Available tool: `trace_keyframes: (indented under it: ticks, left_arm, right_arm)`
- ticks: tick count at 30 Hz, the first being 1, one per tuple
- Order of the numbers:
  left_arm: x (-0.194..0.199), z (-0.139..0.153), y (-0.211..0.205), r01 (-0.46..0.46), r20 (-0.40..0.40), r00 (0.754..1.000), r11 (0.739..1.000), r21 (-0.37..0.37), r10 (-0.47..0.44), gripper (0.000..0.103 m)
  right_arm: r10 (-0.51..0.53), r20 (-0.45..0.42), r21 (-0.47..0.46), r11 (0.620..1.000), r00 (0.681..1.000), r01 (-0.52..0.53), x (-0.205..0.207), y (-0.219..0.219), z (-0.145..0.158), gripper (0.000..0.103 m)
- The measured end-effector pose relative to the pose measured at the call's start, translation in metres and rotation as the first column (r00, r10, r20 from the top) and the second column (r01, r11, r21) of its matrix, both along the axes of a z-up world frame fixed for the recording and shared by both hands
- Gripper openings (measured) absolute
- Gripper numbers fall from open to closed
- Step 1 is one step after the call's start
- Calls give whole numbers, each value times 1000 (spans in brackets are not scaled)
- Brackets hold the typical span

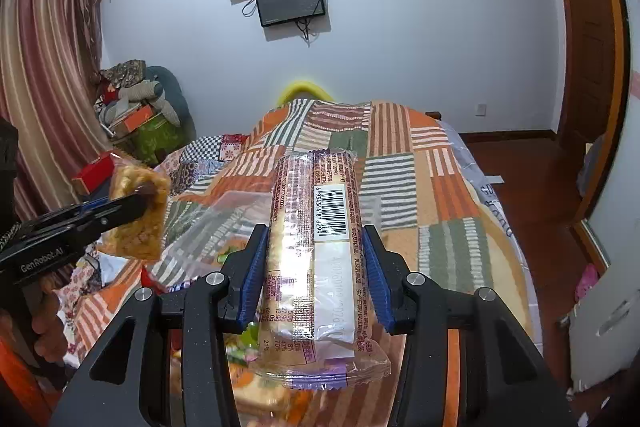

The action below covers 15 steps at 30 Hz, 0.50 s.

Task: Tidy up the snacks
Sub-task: 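Carry both snacks over the clear box and open both tools to release them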

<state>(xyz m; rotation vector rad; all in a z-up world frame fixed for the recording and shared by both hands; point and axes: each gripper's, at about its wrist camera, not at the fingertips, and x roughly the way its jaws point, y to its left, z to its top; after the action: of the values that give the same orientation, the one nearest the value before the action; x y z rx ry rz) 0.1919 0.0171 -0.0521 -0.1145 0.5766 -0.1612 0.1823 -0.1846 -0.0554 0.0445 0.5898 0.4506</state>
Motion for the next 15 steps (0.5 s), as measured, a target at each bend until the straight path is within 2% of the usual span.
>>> trace_keyframes:
  ticks: [7, 15]
  left_arm:
    - [35, -13, -9, 25, -50, 998, 1000, 5, -25, 32]
    - [75, -39, -16, 54, -178, 983, 998, 44, -46, 32]
  right_arm:
    - [-1, -23, 20, 1000, 1000, 2, 21, 7, -8, 42]
    - [5, -84, 24, 1000, 996, -3, 45, 17, -24, 42]
